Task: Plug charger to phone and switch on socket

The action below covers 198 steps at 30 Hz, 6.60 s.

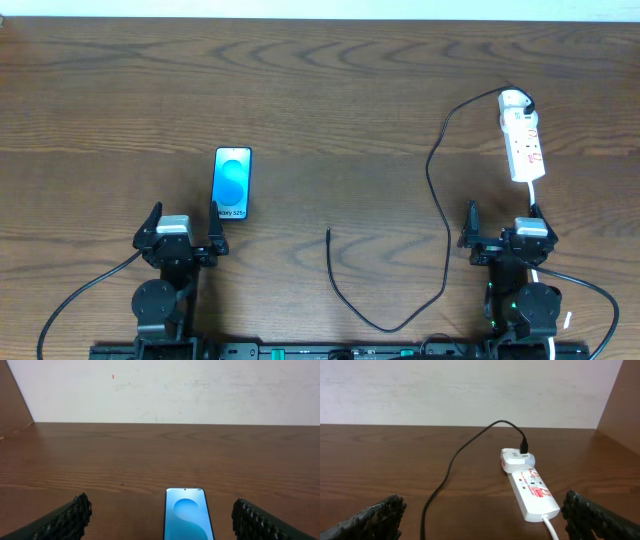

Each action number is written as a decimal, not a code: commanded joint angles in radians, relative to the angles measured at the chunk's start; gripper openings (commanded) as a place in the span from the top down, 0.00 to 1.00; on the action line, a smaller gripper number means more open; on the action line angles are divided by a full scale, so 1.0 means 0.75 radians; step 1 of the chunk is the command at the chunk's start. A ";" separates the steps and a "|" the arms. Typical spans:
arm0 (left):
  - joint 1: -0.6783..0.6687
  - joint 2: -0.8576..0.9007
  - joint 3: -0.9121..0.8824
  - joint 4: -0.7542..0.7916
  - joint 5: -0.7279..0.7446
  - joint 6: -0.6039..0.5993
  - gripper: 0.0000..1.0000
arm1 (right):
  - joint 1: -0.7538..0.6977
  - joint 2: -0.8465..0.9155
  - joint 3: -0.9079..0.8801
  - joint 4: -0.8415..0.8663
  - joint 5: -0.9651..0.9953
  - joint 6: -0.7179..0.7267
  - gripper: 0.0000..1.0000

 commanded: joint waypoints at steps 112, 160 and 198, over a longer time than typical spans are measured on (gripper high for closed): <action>0.006 -0.007 -0.023 -0.045 0.017 -0.012 0.08 | -0.007 -0.009 -0.002 -0.004 0.011 0.019 0.01; 0.006 0.355 0.417 -0.136 0.068 -0.012 0.08 | -0.007 -0.009 -0.002 -0.004 0.011 0.019 0.01; 0.006 1.951 1.488 -1.084 0.177 -0.163 0.08 | -0.007 -0.009 -0.002 -0.004 0.012 0.019 0.01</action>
